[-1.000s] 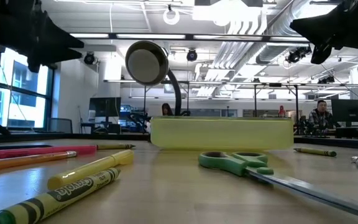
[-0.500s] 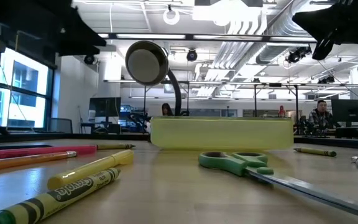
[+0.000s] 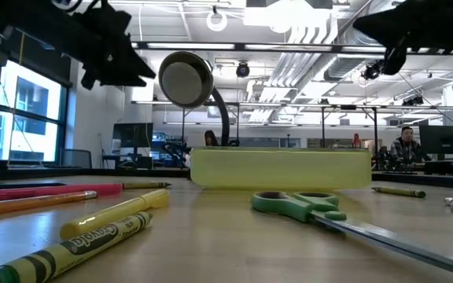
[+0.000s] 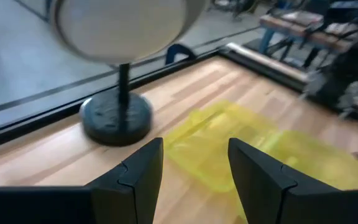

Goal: Pick & place school supplies into a supply box
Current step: Put the green crayon into the yellow supply box

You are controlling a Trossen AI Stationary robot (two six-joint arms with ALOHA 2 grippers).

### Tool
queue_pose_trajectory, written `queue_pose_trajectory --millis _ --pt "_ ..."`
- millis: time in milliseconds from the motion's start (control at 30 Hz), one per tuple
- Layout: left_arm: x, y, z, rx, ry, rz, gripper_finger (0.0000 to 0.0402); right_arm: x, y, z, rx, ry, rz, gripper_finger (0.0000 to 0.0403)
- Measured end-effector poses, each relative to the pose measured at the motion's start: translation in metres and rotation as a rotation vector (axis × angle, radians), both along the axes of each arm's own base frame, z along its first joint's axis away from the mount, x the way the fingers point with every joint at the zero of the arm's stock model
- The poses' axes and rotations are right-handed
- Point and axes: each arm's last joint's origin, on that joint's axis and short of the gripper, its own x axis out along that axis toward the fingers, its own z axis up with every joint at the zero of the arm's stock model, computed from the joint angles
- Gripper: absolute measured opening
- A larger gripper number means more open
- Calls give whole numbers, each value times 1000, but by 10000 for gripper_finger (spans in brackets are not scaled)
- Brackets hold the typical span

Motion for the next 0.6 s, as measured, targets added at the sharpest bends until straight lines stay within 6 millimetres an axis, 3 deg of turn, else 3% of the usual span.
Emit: queue_pose_trajectory --millis 333,600 --pt "5 9 -12 -51 69 -9 216 51 3 4 42 222 0 0" --pt "13 10 -24 -48 144 0 216 70 4 8 30 244 -26 0"
